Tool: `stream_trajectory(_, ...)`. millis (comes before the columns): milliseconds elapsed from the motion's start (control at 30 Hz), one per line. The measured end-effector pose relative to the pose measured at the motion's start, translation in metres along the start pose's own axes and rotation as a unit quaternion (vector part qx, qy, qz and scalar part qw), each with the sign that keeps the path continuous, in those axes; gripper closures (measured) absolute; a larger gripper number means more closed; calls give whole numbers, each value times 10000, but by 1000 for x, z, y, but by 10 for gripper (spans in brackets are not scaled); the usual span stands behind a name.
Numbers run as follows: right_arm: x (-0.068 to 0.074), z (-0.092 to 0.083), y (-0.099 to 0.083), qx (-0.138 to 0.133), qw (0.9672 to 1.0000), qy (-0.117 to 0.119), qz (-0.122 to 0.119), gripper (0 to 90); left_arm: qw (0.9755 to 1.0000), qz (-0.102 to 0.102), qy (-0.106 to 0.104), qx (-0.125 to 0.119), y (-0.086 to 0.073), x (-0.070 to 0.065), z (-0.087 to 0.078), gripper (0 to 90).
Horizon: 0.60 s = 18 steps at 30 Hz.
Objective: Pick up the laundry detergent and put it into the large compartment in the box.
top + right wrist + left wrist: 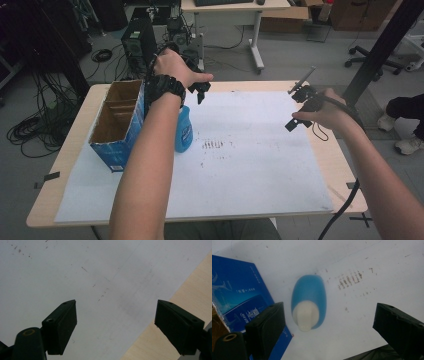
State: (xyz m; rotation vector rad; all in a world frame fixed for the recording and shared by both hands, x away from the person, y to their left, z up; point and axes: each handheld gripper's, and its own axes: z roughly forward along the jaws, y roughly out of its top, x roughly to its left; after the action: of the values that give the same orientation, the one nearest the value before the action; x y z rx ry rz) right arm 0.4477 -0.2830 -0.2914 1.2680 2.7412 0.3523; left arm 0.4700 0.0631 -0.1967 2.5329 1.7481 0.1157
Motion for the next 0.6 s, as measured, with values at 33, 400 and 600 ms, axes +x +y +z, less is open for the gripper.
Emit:
stream_trajectory(33, 0, 0, 0, 9, 10000, 5, 3, 183, 10000, -23, 2, 4, 0, 2, 0, 110)
stream_trajectory(400, -3, 1, -1, 19, 10000, 4, 43, 183, 9999, -118, 74, 82, 1, 11, 2, 113)
stream_trajectory(600, -4, 3, -2, 25, 10000, 22, 52, 182, 9997, -207, 113, 114, 0, 17, 3, 112)
